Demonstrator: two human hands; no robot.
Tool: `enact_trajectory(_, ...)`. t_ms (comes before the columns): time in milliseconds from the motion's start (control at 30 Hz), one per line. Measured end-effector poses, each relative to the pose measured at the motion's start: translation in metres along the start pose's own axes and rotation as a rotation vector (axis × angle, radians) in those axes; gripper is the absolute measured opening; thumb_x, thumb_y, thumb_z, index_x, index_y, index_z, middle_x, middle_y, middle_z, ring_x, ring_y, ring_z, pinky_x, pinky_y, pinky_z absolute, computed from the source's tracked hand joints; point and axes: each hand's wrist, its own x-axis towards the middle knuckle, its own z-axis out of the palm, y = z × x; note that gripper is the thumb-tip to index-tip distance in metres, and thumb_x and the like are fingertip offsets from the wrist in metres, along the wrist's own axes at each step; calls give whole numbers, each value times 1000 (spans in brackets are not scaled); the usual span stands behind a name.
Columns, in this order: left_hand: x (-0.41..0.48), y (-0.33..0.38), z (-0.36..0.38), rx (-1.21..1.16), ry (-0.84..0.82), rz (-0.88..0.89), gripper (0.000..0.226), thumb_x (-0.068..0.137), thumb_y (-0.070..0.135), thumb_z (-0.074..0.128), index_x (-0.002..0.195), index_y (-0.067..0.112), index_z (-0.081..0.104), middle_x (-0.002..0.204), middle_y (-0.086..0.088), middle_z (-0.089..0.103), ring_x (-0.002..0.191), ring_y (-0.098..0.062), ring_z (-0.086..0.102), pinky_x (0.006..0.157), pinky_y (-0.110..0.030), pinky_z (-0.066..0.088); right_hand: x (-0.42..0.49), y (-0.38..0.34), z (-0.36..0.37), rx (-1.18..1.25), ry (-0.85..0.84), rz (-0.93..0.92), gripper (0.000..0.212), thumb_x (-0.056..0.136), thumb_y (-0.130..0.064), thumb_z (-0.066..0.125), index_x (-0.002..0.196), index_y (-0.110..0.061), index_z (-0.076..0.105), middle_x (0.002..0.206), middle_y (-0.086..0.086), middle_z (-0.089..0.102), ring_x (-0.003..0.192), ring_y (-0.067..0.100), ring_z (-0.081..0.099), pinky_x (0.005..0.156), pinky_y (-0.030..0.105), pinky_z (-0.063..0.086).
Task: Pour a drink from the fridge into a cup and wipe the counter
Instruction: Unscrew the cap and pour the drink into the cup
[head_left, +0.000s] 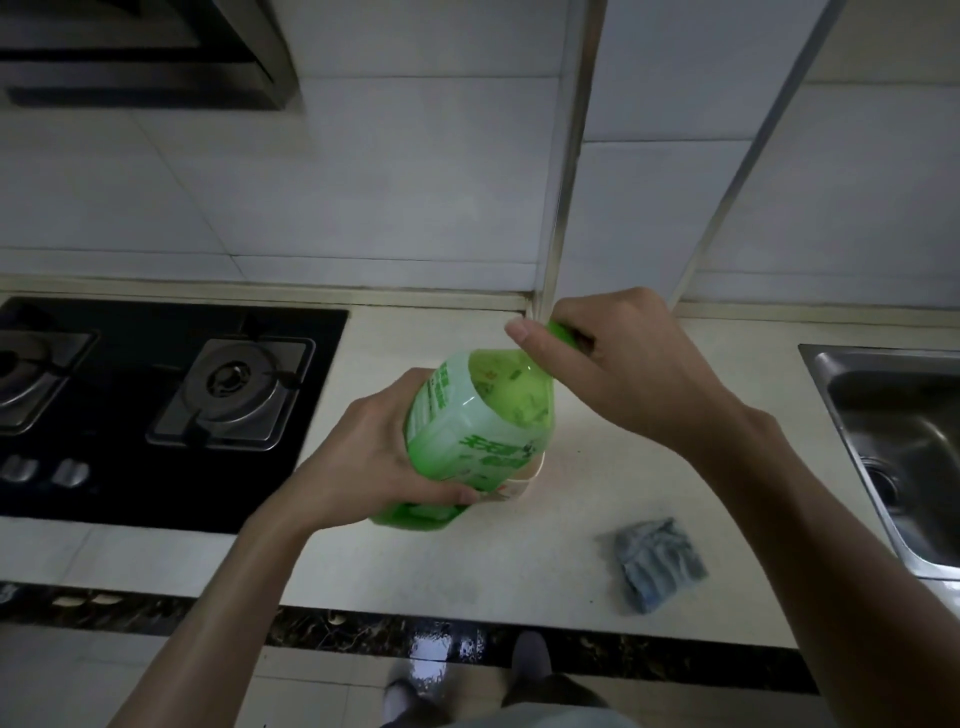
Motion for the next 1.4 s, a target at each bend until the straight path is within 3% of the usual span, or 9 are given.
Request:
enact_trajectory(267, 12, 6, 7, 155, 72, 7, 86, 49, 42, 93, 123, 38, 48, 105, 24, 61, 97, 9, 57, 73, -12, 44, -8, 21, -3, 64, -40, 63, 63, 88, -66, 34, 79, -13, 66, 63, -7, 52, 54, 7, 46, 51, 13, 29)
enact_trajectory(467, 19, 11, 15, 246, 104, 24, 87, 48, 51, 90, 122, 39, 46, 103, 27, 56, 96, 11, 54, 70, -10, 42, -1, 30, 1, 224, 66, 310, 47, 90, -53, 57, 61, -17, 63, 42, -13, 49, 49, -1, 49, 47, 12, 30)
enact_trajectory(733, 18, 2, 19, 214, 126, -25, 85, 49, 46, 92, 120, 38, 46, 102, 26, 59, 96, 10, 55, 71, -8, 40, -5, 42, 7, 311, -29, 33, 19, 90, -35, 60, 103, -25, 69, 96, -6, 65, 82, 6, 59, 74, 14, 46)
enact_trajectory(867, 14, -1, 23, 229, 133, -56, 85, 49, 45, 92, 118, 38, 45, 99, 27, 57, 93, 13, 53, 70, -5, 39, -4, 43, 6, 377, -155, 130, 47, 84, -52, 59, 126, -31, 59, 109, -13, 61, 96, -1, 59, 78, 16, 52)
enact_trajectory(933, 14, -1, 25, 224, 136, -71, 84, 49, 45, 92, 116, 41, 43, 98, 27, 57, 92, 13, 53, 69, -6, 39, -3, 42, 10, 345, -150, 254, 65, 76, -73, 43, 118, -27, 63, 97, -12, 65, 85, 0, 61, 72, 20, 51)
enact_trajectory(1033, 13, -3, 27, 208, 120, -88, 85, 49, 47, 92, 117, 42, 43, 100, 26, 58, 94, 11, 55, 71, -10, 43, -2, 43, 16, 327, -110, 297, 47, 85, -63, 50, 89, -21, 69, 68, -5, 63, 63, 8, 59, 58, 15, 44)
enact_trajectory(1133, 11, -5, 30, 216, 111, -107, 84, 49, 47, 92, 116, 43, 41, 99, 29, 56, 92, 14, 53, 68, -7, 40, 0, 46, 9, 305, -204, 178, 18, 89, -39, 62, 99, -26, 69, 84, -6, 66, 74, 7, 58, 64, 14, 45)
enact_trajectory(1267, 11, -4, 30, 220, 112, -110, 85, 49, 48, 92, 115, 45, 39, 98, 31, 55, 91, 18, 51, 66, -4, 39, 1, 47, 7, 361, -325, 193, 42, 89, -44, 61, 128, -30, 55, 107, -16, 61, 94, -1, 59, 77, 17, 52)
enact_trajectory(1400, 11, -3, 30, 217, 122, -112, 85, 49, 48, 92, 117, 43, 41, 99, 31, 55, 93, 16, 52, 66, -5, 40, 3, 42, 15, 296, -216, 224, 35, 87, -53, 58, 99, -23, 70, 82, -16, 61, 72, -3, 53, 61, 9, 36)
